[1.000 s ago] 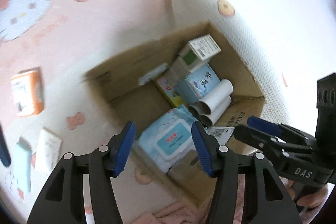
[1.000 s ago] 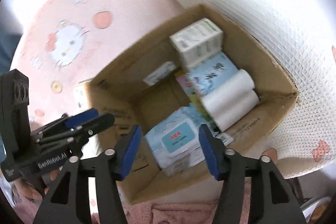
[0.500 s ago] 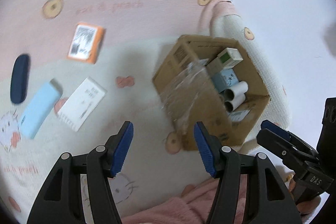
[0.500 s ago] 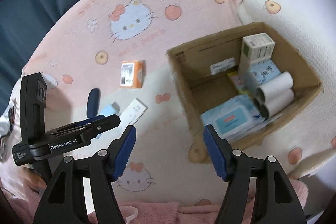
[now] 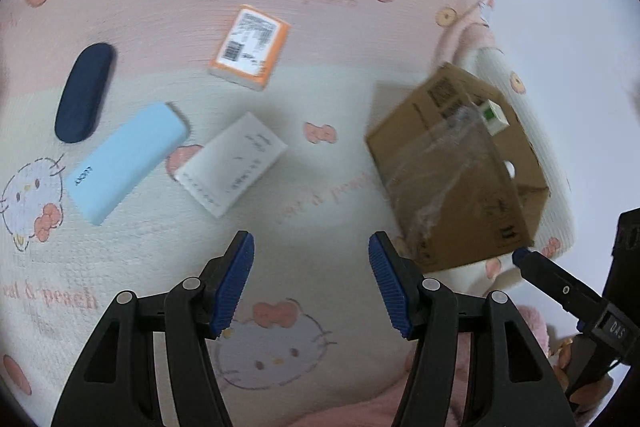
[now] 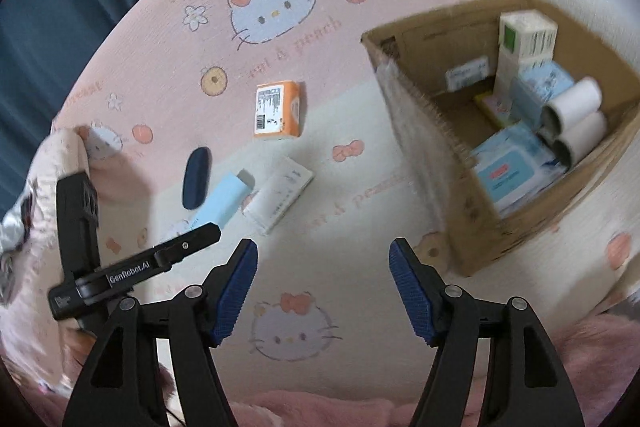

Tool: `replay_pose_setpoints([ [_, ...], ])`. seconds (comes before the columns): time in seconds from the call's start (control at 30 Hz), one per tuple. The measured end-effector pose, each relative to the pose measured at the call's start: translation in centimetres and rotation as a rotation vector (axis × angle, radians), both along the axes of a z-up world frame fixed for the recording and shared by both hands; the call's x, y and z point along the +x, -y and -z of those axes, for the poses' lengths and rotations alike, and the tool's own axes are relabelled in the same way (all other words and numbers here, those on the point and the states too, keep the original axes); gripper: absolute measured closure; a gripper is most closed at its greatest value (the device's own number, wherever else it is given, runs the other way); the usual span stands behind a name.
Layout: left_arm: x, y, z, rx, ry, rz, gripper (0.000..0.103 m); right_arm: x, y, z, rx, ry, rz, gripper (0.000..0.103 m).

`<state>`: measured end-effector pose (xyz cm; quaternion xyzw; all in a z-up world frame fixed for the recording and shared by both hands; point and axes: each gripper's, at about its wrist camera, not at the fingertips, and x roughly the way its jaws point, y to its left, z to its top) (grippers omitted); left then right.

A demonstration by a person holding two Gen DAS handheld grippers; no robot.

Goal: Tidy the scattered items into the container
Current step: 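Reach the left tool to the orange-and-white box and close on it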

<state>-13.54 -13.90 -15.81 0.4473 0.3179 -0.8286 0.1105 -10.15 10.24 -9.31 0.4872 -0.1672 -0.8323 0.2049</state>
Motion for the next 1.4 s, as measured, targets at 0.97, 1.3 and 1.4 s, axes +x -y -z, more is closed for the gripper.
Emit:
replay_pose_setpoints([
  [0.97, -13.7, 17.6, 10.5, 0.121, -0.113, -0.139, 0.039, -24.8, 15.0, 10.4, -0.111, -0.012, -0.043, 0.035],
  [1.3, -15.5, 20.6, 12.1, 0.205, -0.199, -0.221, 0.051, -29.3, 15.6, 13.2, -0.290, 0.011, 0.049, 0.035],
  [1.4, -15.5, 21.1, 13.4, 0.261, -0.212, -0.251, 0.056, -29.9, 15.5, 14.3, -0.384, 0.019, 0.040, 0.036],
])
